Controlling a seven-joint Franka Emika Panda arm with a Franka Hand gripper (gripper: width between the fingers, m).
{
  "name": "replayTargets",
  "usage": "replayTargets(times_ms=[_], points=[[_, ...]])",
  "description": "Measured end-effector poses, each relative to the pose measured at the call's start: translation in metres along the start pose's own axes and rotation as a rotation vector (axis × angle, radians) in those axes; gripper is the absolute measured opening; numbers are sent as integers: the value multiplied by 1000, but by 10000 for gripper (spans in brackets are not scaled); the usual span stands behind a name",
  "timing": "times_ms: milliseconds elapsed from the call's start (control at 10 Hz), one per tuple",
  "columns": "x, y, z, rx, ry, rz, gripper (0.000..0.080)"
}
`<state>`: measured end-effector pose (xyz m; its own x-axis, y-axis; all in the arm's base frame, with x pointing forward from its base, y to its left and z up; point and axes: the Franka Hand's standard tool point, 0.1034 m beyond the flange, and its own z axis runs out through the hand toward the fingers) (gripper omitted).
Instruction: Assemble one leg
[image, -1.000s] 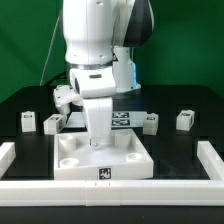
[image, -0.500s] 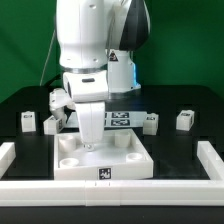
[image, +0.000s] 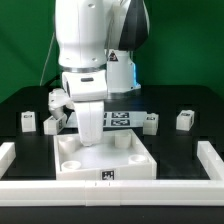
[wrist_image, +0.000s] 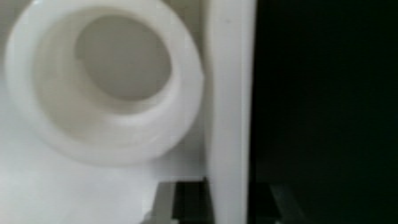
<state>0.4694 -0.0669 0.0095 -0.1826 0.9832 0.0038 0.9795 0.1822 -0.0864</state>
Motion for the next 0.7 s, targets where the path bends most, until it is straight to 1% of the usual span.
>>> replayTargets(times_ms=[500, 600, 700], points=[[0, 0, 0, 0, 0, 0, 64], [6, 2, 0, -2, 2, 56, 64], [21, 6, 0, -9, 5, 114, 64]])
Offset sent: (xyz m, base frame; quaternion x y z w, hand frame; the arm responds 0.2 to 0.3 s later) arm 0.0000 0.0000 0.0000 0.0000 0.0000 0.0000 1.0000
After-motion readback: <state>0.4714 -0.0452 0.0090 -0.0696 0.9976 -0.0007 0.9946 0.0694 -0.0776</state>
